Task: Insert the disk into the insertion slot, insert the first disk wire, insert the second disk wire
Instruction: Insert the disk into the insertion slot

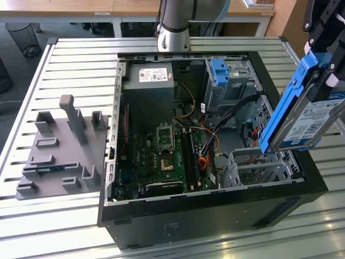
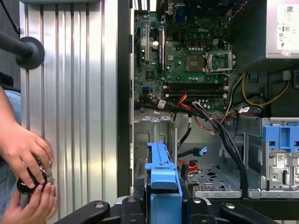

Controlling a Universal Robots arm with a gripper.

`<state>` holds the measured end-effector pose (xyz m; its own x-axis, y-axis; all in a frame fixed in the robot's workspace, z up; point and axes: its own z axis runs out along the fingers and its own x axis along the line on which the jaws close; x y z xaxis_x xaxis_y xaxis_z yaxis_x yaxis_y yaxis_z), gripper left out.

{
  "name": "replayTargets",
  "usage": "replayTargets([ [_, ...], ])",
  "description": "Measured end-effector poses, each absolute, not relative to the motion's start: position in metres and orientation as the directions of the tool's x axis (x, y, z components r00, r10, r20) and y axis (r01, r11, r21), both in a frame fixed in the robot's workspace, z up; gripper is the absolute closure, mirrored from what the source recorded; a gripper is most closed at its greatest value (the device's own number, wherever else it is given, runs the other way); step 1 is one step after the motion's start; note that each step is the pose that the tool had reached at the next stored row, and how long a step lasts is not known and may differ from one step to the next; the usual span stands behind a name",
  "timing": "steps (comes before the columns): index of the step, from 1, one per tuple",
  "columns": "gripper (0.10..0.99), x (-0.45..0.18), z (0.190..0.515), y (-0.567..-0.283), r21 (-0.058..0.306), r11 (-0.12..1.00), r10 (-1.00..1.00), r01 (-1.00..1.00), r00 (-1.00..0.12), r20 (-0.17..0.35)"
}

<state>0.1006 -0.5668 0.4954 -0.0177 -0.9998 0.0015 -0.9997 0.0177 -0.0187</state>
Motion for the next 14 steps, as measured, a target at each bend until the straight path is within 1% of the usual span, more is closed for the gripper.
replayTargets([
  [14,0.718,0.085,0.479,-0.561,-0.018,0.022,-1.0,-1.0,-0.022,0.002],
])
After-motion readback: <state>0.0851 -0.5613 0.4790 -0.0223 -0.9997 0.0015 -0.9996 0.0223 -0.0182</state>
